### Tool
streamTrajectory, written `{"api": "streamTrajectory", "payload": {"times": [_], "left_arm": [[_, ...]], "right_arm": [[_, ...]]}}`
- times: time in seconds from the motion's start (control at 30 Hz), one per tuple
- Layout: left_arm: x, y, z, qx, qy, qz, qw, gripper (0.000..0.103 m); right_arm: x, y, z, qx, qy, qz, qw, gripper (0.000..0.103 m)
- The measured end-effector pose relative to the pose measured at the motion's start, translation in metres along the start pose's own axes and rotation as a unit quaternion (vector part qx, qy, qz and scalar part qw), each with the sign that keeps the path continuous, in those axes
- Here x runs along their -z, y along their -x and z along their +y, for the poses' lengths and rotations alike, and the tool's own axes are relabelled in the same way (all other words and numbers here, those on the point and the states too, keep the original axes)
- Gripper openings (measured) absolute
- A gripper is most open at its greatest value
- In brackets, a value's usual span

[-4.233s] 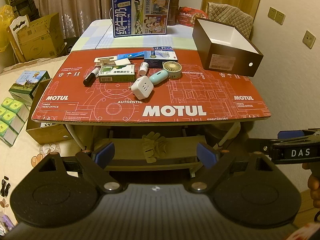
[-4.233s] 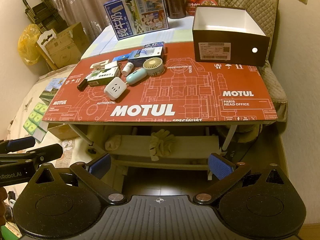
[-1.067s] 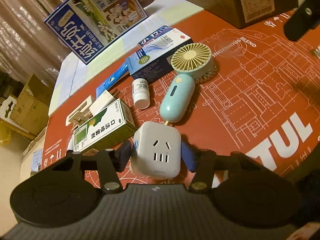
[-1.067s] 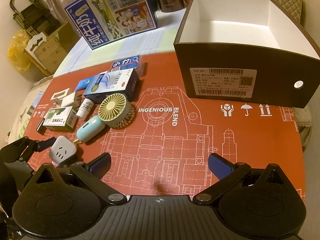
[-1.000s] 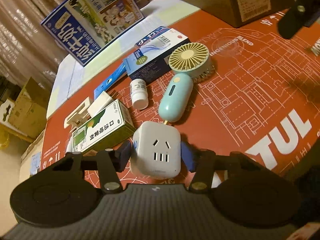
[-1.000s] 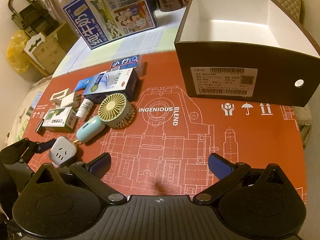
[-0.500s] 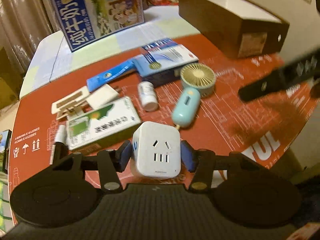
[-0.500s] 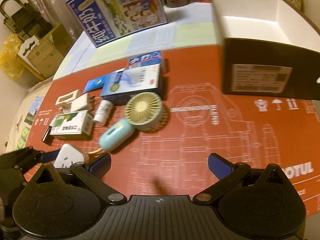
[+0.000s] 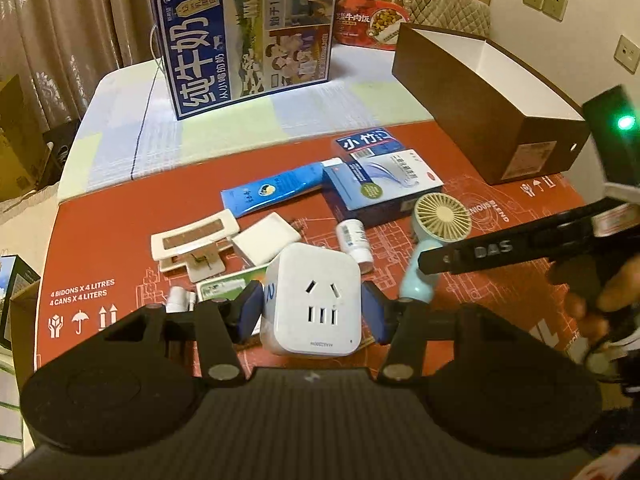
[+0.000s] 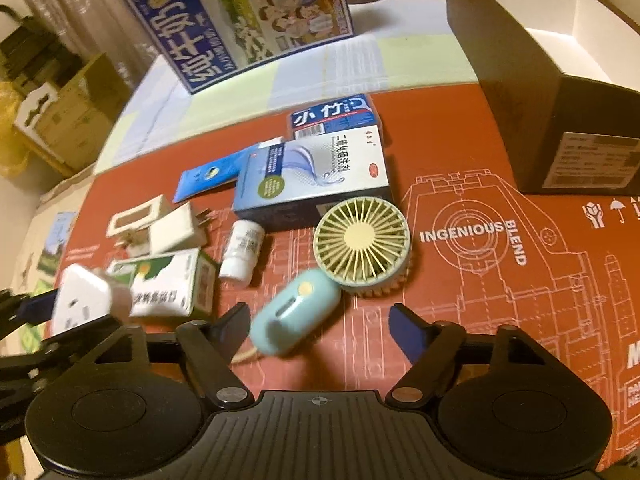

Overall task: Organize rigid objects
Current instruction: 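Lift the white plug cube with the left tool while the right tool grasps the mint fan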

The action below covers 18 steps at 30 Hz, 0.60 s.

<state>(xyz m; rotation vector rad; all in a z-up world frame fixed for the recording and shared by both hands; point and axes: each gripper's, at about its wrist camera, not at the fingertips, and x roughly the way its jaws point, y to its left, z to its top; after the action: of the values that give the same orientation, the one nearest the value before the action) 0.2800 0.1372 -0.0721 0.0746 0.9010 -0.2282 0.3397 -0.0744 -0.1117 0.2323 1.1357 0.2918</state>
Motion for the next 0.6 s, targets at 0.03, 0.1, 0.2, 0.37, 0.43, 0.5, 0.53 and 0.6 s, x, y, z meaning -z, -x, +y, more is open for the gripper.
{"api": "streamTrajectory", "payload": {"times": [0.03,0.1,0.2,0.37,0.43,0.5,0.53,0.6], "left_arm": [[-0.001,-0.001,0.002,0.001,0.001,0.001,1.0000,0.049],[-0.002,-0.002,0.006,0.004,0.002,0.003,1.0000,0.049],[-0.004,-0.006,0.010,0.006,0.001,0.007,1.0000,0.049],[-0.006,-0.010,0.014,0.013,0.002,0.011,0.9999,0.049],[-0.008,-0.012,0.016,0.015,0.001,0.012,0.9998,0.049],[-0.010,-0.014,0.017,0.017,0.000,0.012,0.9998,0.049],[-0.011,-0.015,0.018,0.018,0.000,0.012,0.9998,0.049],[-0.013,-0.017,0.018,0.020,0.000,0.013,0.9997,0.049]], "right_arm": [[-0.001,-0.005,0.001,0.007,-0.006,0.001,1.000,0.068],[-0.004,-0.013,0.000,0.011,-0.018,0.003,1.000,0.066],[-0.004,-0.019,-0.003,0.016,-0.031,0.007,0.999,0.063],[-0.003,-0.014,-0.011,0.025,-0.021,0.019,0.999,0.059],[-0.001,-0.009,-0.017,0.030,-0.010,0.017,0.999,0.058],[0.003,-0.004,-0.019,0.040,0.009,0.010,0.999,0.058],[0.005,-0.002,-0.019,0.045,0.018,0.005,0.999,0.058],[0.006,-0.001,-0.017,0.054,0.032,-0.007,0.998,0.058]]}}
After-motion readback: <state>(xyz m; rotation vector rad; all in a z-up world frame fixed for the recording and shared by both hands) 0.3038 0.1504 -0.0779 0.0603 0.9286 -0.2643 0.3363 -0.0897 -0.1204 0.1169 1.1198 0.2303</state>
